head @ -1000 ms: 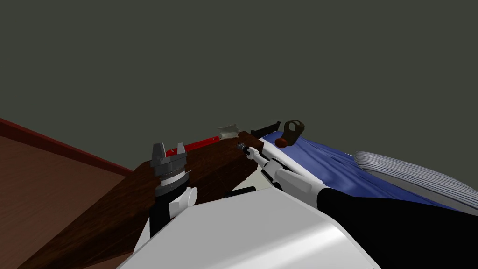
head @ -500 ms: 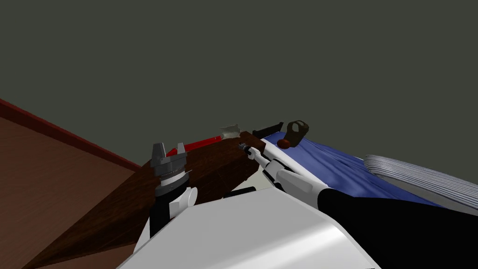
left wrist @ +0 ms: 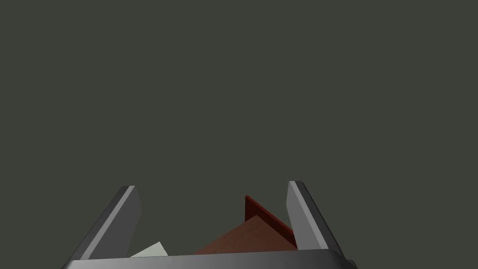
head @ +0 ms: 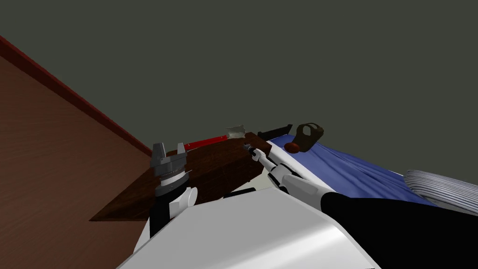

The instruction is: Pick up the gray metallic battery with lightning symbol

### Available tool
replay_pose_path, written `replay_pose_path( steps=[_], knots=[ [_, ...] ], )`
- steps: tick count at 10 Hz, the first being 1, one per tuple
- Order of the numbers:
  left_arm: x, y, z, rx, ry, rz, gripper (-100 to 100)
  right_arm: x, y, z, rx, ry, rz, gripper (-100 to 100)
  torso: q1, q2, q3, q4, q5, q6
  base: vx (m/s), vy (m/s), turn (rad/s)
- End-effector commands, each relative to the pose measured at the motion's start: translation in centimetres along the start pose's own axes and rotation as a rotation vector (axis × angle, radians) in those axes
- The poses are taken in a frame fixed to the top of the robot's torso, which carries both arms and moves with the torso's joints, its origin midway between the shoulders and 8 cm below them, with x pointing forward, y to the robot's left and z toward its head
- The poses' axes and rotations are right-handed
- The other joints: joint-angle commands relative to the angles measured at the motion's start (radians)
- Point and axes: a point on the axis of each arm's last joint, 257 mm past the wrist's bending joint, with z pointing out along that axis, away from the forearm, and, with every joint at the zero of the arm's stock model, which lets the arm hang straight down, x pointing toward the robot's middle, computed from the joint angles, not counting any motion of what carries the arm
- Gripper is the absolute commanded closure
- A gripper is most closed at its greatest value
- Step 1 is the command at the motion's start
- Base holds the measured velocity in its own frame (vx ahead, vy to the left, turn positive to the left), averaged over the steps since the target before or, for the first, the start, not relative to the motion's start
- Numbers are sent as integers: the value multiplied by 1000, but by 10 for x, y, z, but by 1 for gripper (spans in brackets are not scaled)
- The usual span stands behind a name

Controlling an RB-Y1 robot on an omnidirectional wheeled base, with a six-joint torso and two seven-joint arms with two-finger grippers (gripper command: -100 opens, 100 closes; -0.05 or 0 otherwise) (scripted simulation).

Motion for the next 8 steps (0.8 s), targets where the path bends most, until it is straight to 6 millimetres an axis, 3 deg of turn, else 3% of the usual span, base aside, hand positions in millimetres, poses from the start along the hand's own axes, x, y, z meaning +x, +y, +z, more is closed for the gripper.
replay_pose_path(
  steps=[1,2,4,5,7,8],
  knots=[
    [0,0,0,0,0,0,0,16,-25,-14,38,29,16,100,0,0,0,0,0,0,1,16,203],
    [0,0,0,0,0,0,0,16,-35,-20,46,24,6,100,-1,-1,-1,-2,-1,2,9,12,-10],
    [0,0,0,0,0,0,0,8,-26,-22,28,-1,9,100,-6,-1,-4,-6,-2,6,-3,3,-35],
    [0,0,0,0,0,0,0,15,-68,-38,99,10,26,100,-6,-2,-4,-5,-2,5,-3,20,434],
    [0,0,0,0,0,0,0,26,-69,-48,99,17,31,100,-5,-5,-7,-9,-2,4,2,11,55],
    [0,0,0,0,0,0,0,14,-62,-46,85,-7,28,100,-6,-5,-8,-10,-2,6,-1,8,-52]
  ],
)
